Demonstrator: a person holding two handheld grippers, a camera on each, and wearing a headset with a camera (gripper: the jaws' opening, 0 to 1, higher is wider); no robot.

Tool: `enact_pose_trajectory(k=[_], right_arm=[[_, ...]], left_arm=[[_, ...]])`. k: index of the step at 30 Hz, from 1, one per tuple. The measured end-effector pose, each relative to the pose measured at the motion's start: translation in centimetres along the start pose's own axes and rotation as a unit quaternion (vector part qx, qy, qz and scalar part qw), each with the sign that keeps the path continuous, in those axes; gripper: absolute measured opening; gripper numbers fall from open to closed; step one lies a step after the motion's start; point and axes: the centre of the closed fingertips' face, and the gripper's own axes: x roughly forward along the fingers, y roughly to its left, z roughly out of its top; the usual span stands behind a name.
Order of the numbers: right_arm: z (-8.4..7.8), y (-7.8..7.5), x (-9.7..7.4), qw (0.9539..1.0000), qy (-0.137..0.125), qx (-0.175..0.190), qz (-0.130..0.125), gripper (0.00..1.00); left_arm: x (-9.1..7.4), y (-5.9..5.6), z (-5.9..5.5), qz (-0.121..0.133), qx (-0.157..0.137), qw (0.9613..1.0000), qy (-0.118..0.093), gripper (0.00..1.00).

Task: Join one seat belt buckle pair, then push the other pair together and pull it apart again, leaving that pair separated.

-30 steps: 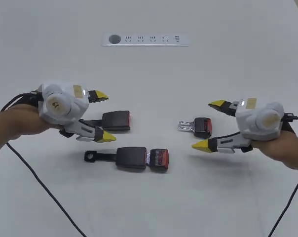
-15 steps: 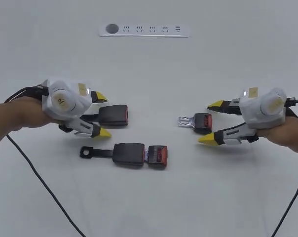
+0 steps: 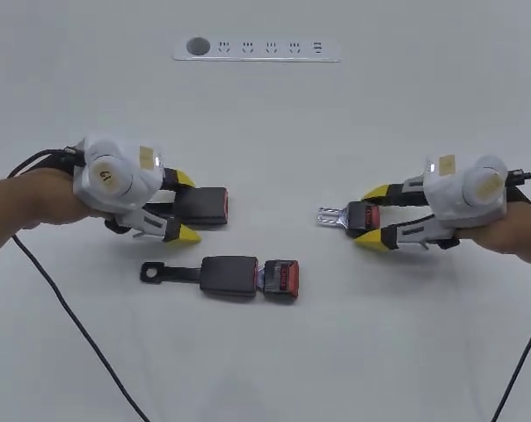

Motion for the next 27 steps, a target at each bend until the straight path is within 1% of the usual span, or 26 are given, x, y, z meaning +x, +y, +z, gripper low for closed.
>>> enact_pose_trajectory(k=[1,2,3,5,8,10,12,14,17,18,19,22,27], right_arm=[[0.0,0.1,0.0,1.0,-0.001,0.004,0.003,0.37],[0.1,0.1,0.0,1.0,-0.002,0.003,0.004,0.37],[0.0,0.0,0.0,1.0,0.0,-0.001,0.005,0.37],[0.0,0.0,0.0,1.0,-0.004,0.0,0.008,0.36],[0.0,0.0,-0.1,0.9999,-0.006,-0.003,0.009,0.36],[0.0,0.0,-0.1,0.9999,-0.008,0.0,0.009,0.36],[0.0,0.0,-0.1,0.9999,-0.009,0.0,0.009,0.36],[0.0,0.0,-0.1,0.9999,-0.01,0.0,0.01,0.36],[0.1,0.0,0.0,0.9999,-0.011,0.001,0.01,0.35],[0.2,0.0,0.0,0.9999,-0.012,0.001,0.01,0.35],[0.4,0.1,0.2,0.9999,-0.013,0.001,0.009,0.35],[0.8,0.1,0.6,0.9998,-0.017,0.003,0.012,0.35],[1.8,0.5,1.6,0.9997,-0.021,-0.001,0.012,0.35]], left_arm=[[0.0,0.1,0.1,0.002,0.001,1.0,-0.002,0.39],[0.1,0.3,0.1,0.007,0.004,1.0,-0.002,0.37],[0.2,0.1,0.0,-0.001,0.003,1.0,0.001,0.37],[0.3,-0.1,0.0,-0.005,0.008,0.9999,0.001,0.37],[0.4,-0.2,-0.1,-0.007,0.015,0.9999,-0.001,0.37],[0.5,-0.3,-0.1,-0.009,0.026,0.9996,0.0,0.36],[0.5,-0.2,0.0,-0.01,0.02,0.9998,0.001,0.36],[0.5,-0.2,0.0,-0.011,0.024,0.9996,0.002,0.36],[0.4,-0.1,0.0,-0.011,0.02,0.9997,0.003,0.36],[0.4,-0.1,0.0,-0.01,0.018,0.9998,0.003,0.36],[0.4,0.0,0.1,-0.007,0.011,0.9999,0.001,0.36],[0.4,0.1,0.2,-0.004,0.007,1.0,-0.001,0.36],[0.3,0.0,0.3,-0.008,0.012,0.9999,0.004,0.35]])
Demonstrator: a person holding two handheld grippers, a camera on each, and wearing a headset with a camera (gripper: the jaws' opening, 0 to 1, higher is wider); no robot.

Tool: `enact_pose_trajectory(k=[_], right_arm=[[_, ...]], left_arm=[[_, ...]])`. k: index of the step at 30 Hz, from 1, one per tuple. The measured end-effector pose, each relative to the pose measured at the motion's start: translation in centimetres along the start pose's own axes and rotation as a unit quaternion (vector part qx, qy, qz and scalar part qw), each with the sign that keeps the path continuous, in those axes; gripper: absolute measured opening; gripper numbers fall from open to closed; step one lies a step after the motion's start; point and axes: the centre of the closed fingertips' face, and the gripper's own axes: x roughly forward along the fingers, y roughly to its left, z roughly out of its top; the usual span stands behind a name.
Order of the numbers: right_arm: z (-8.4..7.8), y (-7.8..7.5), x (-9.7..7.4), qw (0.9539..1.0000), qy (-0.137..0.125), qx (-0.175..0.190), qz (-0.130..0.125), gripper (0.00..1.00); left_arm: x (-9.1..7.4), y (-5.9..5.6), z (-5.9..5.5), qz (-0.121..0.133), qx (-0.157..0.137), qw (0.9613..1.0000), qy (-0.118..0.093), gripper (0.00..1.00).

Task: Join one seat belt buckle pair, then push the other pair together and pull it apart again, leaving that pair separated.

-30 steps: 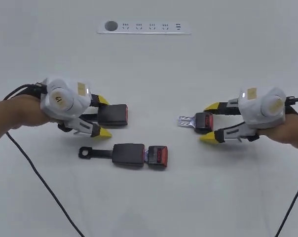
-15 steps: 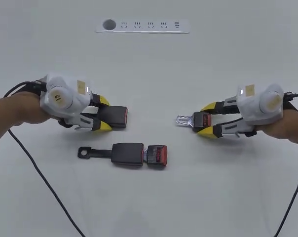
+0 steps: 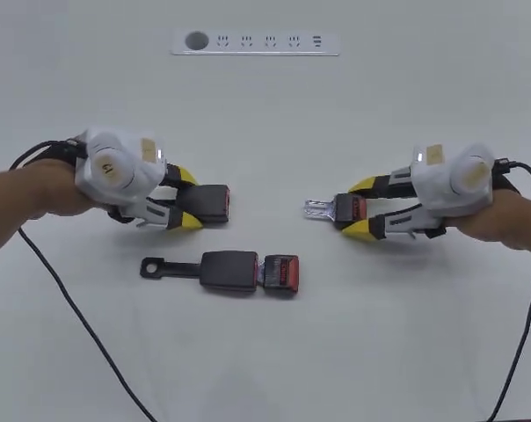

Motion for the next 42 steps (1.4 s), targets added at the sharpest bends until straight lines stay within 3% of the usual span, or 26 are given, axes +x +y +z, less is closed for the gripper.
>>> enact_pose_trajectory(k=[10,26,35,42], right_arm=[[1.4,0.8,1.9,0.9999,-0.008,-0.005,0.006,0.35],[5.2,2.4,5.9,0.9993,-0.032,-0.01,0.019,0.35],[6.6,2.4,7.1,0.9987,-0.041,-0.014,0.025,0.35],[6.7,2.2,7.1,0.9985,-0.042,-0.018,0.031,0.35]], left_arm=[[-0.2,0.0,0.1,-0.002,0.0,1.0,0.001,0.35],[-0.2,-0.1,0.0,-0.004,-0.003,0.9999,0.01,0.35],[-0.2,-0.1,0.0,-0.005,0.001,0.9999,0.012,0.35],[-0.2,-0.1,0.0,-0.01,0.007,0.9999,0.01,0.35]])
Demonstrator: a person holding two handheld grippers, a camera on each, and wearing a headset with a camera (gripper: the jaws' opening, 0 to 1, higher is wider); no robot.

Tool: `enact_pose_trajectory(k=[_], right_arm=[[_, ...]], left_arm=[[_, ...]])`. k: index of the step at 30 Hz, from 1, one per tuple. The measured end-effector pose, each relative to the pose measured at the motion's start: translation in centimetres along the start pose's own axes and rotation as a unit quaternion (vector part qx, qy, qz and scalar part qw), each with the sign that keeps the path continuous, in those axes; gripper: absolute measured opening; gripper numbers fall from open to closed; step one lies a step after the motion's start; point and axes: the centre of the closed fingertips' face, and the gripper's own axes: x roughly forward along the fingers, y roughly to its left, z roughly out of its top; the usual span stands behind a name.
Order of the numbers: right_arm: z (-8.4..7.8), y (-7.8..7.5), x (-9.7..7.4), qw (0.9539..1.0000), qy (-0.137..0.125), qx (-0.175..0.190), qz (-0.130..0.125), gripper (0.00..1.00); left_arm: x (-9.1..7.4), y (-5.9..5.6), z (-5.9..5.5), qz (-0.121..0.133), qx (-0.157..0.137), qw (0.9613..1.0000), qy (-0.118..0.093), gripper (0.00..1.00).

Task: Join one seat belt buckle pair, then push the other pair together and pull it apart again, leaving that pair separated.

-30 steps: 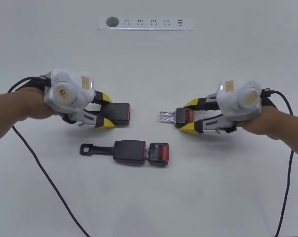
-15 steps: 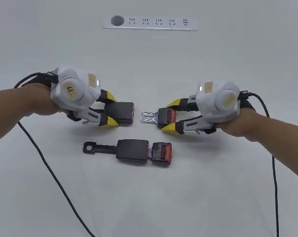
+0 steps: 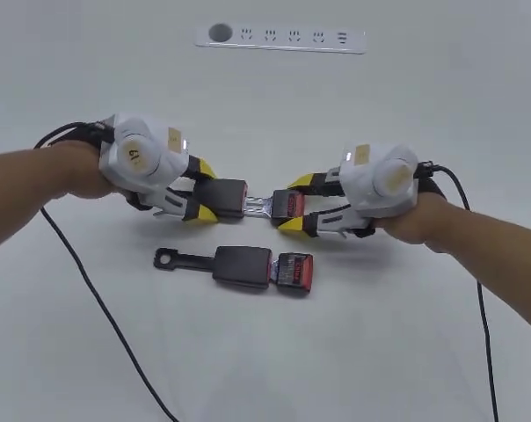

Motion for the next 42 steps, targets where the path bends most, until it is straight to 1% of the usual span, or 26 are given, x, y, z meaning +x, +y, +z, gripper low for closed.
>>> enact_pose_trajectory(k=[4,6,8,9,10,12,17,18,24,26,29,32,36,42], right_arm=[[0.2,-0.1,0.2,1.0,0.005,-0.005,0.002,0.35],[0.6,-0.2,0.7,0.9999,0.006,-0.009,-0.001,0.35],[1.1,-0.2,1.2,0.9999,0.007,-0.009,0.0,0.35],[1.0,-0.3,1.2,0.9998,0.011,-0.018,0.002,0.35],[0.9,-0.4,1.1,0.9999,0.011,-0.011,0.004,0.35],[0.8,-0.4,1.1,0.9999,0.011,-0.011,0.006,0.35],[0.7,-0.5,1.2,0.9999,0.013,-0.006,0.004,0.35],[0.7,-0.5,1.3,0.9999,0.013,-0.005,0.003,0.35],[1.2,-0.5,1.5,0.9999,0.011,0.002,0.002,0.35],[1.3,-0.4,1.6,0.9999,0.012,0.001,0.002,0.35],[1.8,-0.3,2.2,1.0,0.009,0.003,0.002,0.35],[1.9,-0.4,2.4,0.9998,0.017,-0.005,0.005,0.35],[1.8,-0.3,2.6,0.9997,0.023,-0.006,0.006,0.34],[1.7,-0.3,2.7,0.9996,0.025,-0.005,0.005,0.34]], left_arm=[[0.0,0.0,-0.1,-0.006,0.002,1.0,0.001,0.35],[0.1,0.0,0.0,-0.008,0.002,1.0,0.0,0.35],[0.2,-0.1,0.1,-0.01,0.007,0.9999,0.001,0.35],[0.2,-0.1,0.1,-0.011,0.011,0.9999,0.003,0.35],[0.2,-0.2,0.1,-0.011,0.007,0.9999,0.002,0.35],[0.2,-0.2,0.1,-0.01,0.006,0.9999,0.0,0.36],[0.2,-0.3,0.1,-0.011,0.01,0.9998,0.011,0.35],[0.3,-0.3,0.1,-0.013,0.016,0.9997,0.013,0.35],[0.3,-0.3,0.1,-0.013,0.011,0.9997,0.015,0.34],[0.3,-0.2,0.1,-0.014,0.014,0.9997,0.017,0.34],[0.3,-0.2,0.2,-0.018,0.019,0.9995,0.018,0.34],[0.4,-0.2,0.2,-0.023,0.023,0.9992,0.023,0.34],[0.4,-0.3,0.3,-0.031,0.033,0.9986,0.028,0.34],[0.4,-0.4,0.2,-0.033,0.034,0.9984,0.03,0.34]])
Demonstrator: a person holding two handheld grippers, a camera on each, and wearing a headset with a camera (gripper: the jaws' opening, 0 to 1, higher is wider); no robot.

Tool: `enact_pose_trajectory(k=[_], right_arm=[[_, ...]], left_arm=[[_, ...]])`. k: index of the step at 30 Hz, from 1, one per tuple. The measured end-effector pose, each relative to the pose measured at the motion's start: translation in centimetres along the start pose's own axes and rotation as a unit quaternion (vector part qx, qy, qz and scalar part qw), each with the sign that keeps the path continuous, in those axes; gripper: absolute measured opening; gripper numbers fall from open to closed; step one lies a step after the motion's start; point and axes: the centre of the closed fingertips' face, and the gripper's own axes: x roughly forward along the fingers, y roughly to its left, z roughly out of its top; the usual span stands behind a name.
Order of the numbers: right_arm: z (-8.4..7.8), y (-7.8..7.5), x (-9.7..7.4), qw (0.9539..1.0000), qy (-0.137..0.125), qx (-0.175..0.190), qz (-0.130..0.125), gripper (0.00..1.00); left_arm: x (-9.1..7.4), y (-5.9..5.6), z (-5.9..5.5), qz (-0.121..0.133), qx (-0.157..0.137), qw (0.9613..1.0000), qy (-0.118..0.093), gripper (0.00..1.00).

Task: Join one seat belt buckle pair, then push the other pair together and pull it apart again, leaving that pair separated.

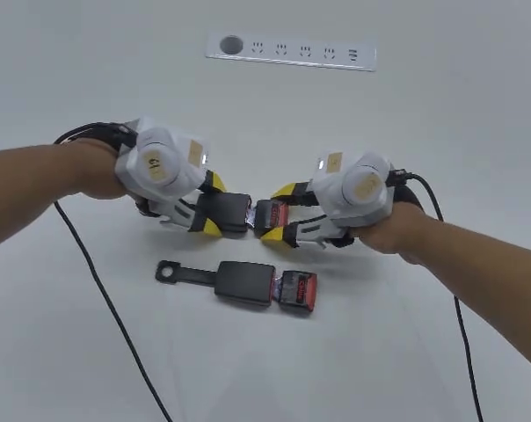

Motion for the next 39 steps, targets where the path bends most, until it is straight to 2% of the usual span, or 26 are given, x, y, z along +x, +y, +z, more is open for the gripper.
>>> enact_pose_trajectory(k=[39], right_arm=[[0.02,-0.12,0.24,0.9999,0.007,-0.006,-0.005,0.35]], left_arm=[[0.0,0.08,0.02,-0.008,0.006,0.9998,0.015,0.35]])
